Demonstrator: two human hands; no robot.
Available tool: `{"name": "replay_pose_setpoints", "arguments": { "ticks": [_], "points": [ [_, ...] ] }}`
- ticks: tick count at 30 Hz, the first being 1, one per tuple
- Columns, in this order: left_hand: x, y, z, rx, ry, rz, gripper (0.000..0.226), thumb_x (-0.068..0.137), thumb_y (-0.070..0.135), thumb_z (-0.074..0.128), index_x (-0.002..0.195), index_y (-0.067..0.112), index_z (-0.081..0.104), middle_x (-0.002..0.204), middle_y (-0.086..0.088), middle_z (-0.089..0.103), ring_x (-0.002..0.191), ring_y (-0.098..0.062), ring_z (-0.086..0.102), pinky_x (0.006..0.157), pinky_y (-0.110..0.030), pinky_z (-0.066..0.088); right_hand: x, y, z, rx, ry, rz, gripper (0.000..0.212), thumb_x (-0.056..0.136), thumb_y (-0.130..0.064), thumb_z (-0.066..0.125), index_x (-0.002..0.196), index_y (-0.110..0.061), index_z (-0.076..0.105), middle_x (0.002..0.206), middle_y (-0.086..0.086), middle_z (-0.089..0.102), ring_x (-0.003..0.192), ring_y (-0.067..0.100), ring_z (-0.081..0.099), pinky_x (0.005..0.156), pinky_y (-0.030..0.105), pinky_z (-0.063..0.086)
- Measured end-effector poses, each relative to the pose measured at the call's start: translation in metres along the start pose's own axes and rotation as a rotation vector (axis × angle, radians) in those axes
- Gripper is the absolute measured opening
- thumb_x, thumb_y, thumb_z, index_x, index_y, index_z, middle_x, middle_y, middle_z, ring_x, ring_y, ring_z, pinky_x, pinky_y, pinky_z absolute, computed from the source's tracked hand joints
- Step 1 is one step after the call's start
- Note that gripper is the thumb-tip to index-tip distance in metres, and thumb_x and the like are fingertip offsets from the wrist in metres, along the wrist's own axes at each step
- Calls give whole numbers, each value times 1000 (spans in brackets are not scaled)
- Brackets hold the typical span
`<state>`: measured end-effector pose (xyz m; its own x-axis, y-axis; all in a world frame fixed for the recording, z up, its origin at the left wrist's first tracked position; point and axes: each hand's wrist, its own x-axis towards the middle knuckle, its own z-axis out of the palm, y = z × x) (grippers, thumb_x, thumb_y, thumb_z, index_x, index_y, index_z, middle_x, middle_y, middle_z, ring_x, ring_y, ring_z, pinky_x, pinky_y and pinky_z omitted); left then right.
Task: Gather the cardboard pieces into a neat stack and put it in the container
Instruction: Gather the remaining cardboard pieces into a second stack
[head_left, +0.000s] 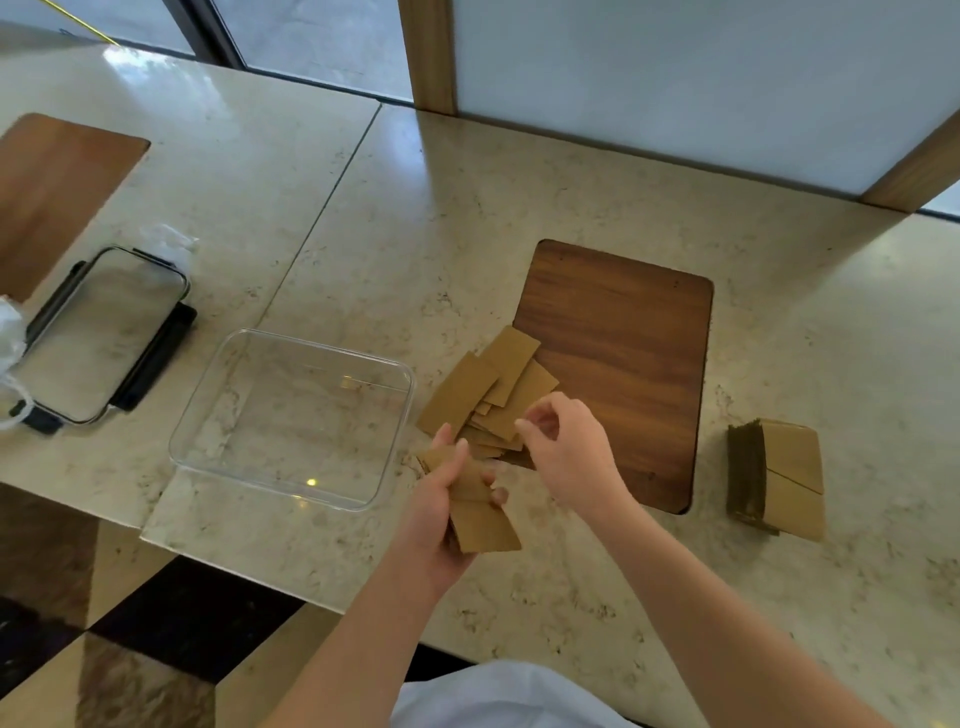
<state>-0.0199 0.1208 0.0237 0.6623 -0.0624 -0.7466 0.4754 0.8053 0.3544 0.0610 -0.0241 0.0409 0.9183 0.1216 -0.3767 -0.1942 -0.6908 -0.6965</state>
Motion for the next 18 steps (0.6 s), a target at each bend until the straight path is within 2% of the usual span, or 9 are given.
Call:
{"name": "replay_pose_setpoints", "arguments": {
  "ticks": [1,3,6,8,9,11,13,16,18],
  "points": [
    [-3,1,-5,-13,-3,-37,48,91,33,75,137,44,61,83,-11,65,64,-24,62,62,-36,54,12,-3,2,-36,2,-30,11,98,-31,66,106,-29,60,115,0,60,99,13,58,78,24,46],
    [-7,0,-17,-36,-30,-85,53,84,30,80,134,38,66,85,-11,62,66,-23,60,67,-38,53,36,-11,12,-180,-9,-117,29,97,-29,65,126,-24,60,131,6,56,118,24,49,91,33,44],
    [-10,-4,-32,-96,-96,-97,57,81,11,74,134,30,68,95,-18,65,73,-28,63,84,-52,55,61,-32,29,-523,-112,-224,68,90,-46,70,150,-28,44,154,9,39,140,35,30,111,53,32],
    [-12,-5,-36,-118,-134,-96,63,77,7,76,135,29,67,100,-21,66,80,-31,65,87,-56,54,77,-39,40,-748,-248,-272,86,85,-54,73,157,-32,33,165,9,26,148,38,20,115,59,25],
    [-12,-4,-36,-119,-147,-97,64,77,7,76,136,28,67,103,-22,67,83,-32,66,86,-55,54,83,-39,43,-814,-294,-271,88,85,-54,73,158,-32,30,166,8,24,149,38,18,115,60,24],
    [-11,-3,-38,-122,-148,-89,63,78,7,75,137,27,66,108,-23,68,88,-35,68,82,-52,55,92,-39,47,-887,-295,-280,79,88,-46,74,154,-26,36,159,11,33,144,39,25,112,58,27],
    [-9,-2,-39,-130,-116,-74,57,83,6,71,136,27,66,109,-23,70,88,-35,69,76,-48,57,96,-38,50,-930,-216,-354,64,89,-39,74,144,-21,47,144,12,44,133,38,33,105,54,31],
    [-4,-5,-42,-122,-41,-86,41,94,9,62,131,26,71,104,-22,72,83,-32,70,69,-42,58,96,-31,48,-1003,-200,-493,54,91,-46,69,139,-27,54,139,13,45,128,36,36,102,51,32],
    [-2,-7,-42,-136,14,-104,35,97,11,61,128,23,72,101,-22,72,78,-31,70,64,-40,59,93,-25,44,-1046,-192,-573,40,97,-49,59,131,-29,63,137,12,46,126,36,36,100,51,32]
  ]
}}
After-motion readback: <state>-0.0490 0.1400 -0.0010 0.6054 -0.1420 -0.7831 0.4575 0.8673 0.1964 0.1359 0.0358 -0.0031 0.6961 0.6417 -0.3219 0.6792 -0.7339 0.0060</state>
